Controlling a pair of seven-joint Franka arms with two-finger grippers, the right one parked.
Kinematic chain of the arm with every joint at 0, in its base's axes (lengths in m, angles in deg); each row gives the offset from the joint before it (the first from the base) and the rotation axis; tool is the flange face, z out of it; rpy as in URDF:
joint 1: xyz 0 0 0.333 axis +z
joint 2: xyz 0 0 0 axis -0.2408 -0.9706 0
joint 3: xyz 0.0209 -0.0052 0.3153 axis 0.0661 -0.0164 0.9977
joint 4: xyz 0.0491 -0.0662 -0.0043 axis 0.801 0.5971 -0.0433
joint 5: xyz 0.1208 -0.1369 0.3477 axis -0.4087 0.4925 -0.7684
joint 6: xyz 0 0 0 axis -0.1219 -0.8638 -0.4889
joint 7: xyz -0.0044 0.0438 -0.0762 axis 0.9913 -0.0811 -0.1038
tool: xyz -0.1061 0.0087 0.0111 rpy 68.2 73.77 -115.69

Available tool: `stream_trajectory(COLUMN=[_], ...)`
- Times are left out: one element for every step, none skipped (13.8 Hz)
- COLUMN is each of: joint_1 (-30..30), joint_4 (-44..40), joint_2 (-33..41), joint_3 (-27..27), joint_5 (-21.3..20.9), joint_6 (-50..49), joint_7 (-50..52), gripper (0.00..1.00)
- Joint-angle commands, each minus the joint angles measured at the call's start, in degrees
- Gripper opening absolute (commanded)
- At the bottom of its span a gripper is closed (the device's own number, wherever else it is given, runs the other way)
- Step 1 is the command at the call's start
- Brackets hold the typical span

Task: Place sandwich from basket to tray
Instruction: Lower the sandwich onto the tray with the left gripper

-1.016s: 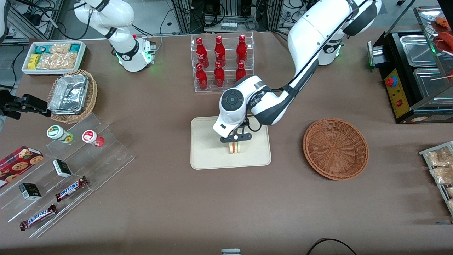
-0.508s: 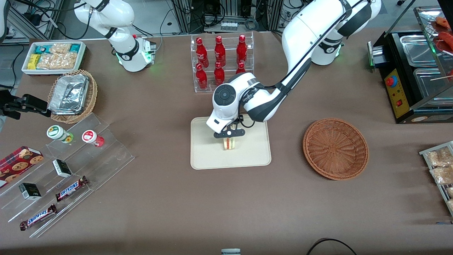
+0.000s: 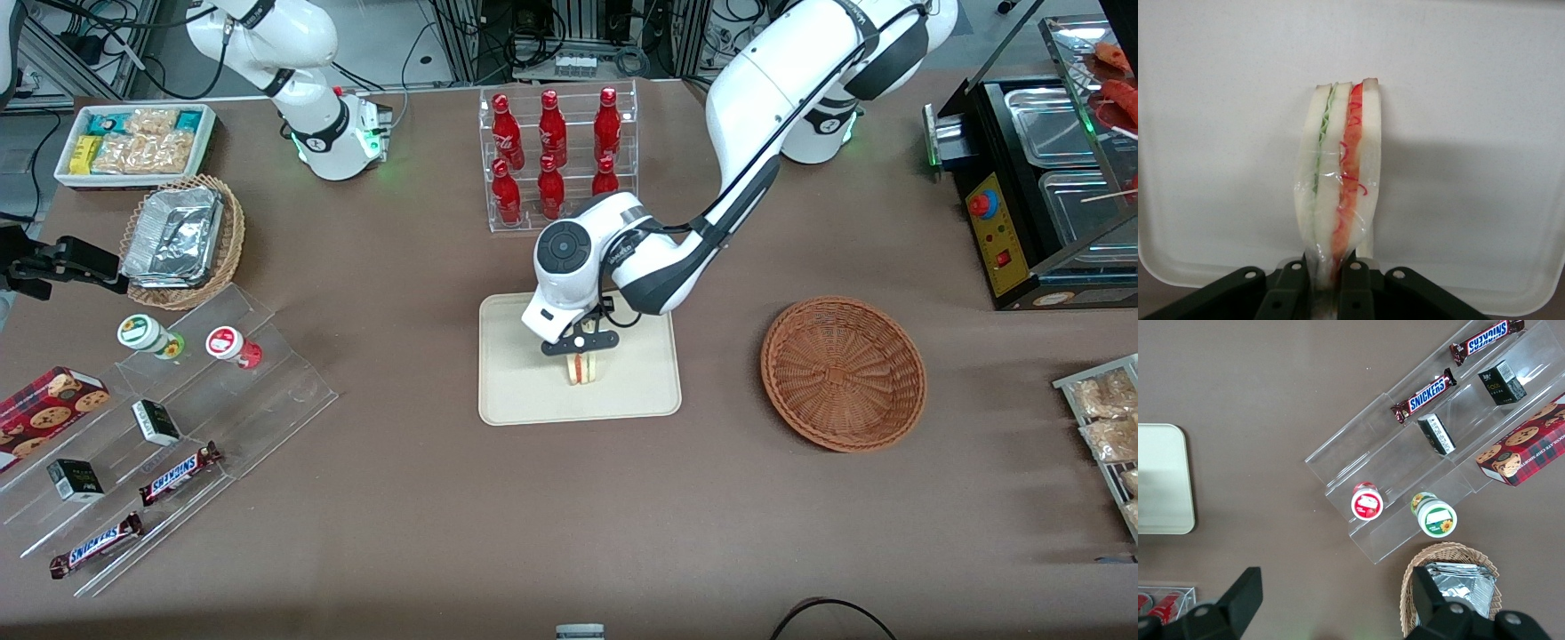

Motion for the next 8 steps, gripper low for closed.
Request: stream_trajectory(joint_1=[-0.77,-0.86,-1.12,-1.30,-1.56,-1.74,-2.18,-2.18], joint_4=[-2.97,-2.97,-2.97,-2.97,-3.06,-3.06,-2.97,-2.80], joint_2=[-1.59,-1.59,-1.68,-1.77,-1.94,-2.03,-2.12,-2.12], joint_3=[0.13,0.13,0.22,0.48,0.57,0.57,0.57,0.57], joint_5=[-1.46,-1.46,-1.46,-1.46,-1.46,-2.42,-3.91,-5.23], joint_6=[-0.51,-0.52,-0.43,-0.51,-0.52,-0.43,-0.43,-0.43], joint_7=[2.54,2.54,2.54,2.71,2.72,2.80,4.02,4.90], gripper=[0.00,0.00,0.00,0.42,0.79,1.00,1.00,1.00])
